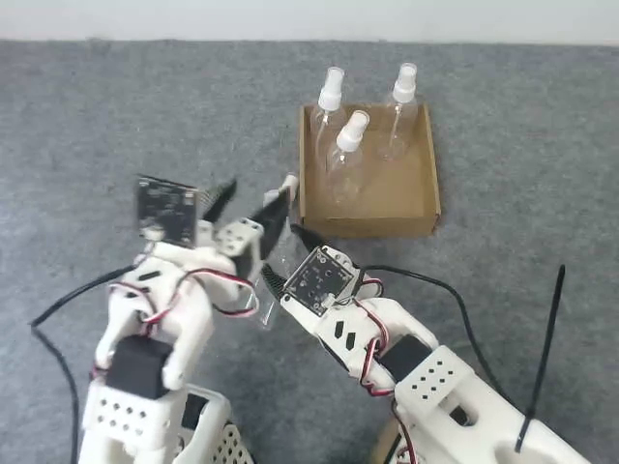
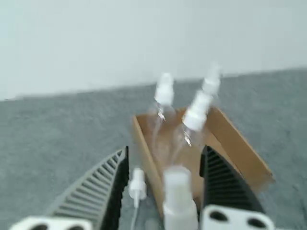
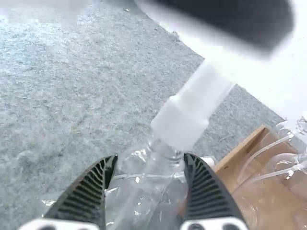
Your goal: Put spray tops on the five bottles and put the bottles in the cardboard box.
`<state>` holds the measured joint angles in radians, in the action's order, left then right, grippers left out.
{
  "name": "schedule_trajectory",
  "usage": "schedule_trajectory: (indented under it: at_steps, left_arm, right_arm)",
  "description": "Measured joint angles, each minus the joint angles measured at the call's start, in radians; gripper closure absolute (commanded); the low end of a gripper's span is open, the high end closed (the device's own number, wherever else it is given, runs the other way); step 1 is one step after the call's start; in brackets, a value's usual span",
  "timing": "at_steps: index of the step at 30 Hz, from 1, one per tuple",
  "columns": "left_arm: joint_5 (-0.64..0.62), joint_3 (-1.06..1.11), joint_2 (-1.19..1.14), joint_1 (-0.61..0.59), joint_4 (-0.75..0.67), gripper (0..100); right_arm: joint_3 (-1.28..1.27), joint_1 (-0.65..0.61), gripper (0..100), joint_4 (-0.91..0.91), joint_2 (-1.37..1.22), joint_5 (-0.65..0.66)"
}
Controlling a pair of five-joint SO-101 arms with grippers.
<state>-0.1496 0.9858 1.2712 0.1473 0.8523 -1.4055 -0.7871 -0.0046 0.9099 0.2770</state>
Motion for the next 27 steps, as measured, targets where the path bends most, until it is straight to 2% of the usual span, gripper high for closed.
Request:
schedule_trajectory:
  at_steps: [4, 8, 16, 27]
  left_arm:
    - [0.0, -0.035, 0.0, -0.032, -0.012, 87]
    - [0.0, -0.04, -0.012, -0.026, -0.077, 91]
    - [0.0, -0.077, -0.218, 0.012, -0.094, 92]
    - [0.072, -0.021, -0.226, 0.017, -0.094, 92]
  right_arm:
    - [0.0, 0.0, 99.3, 0.0, 0.0, 0.0]
    - [0.0, 0.0, 99.3, 0.0, 0.0, 0.0]
    - [0.0, 0.0, 99.3, 0.0, 0.0, 0.0]
    - [0.0, 0.0, 99.3, 0.0, 0.0, 0.0]
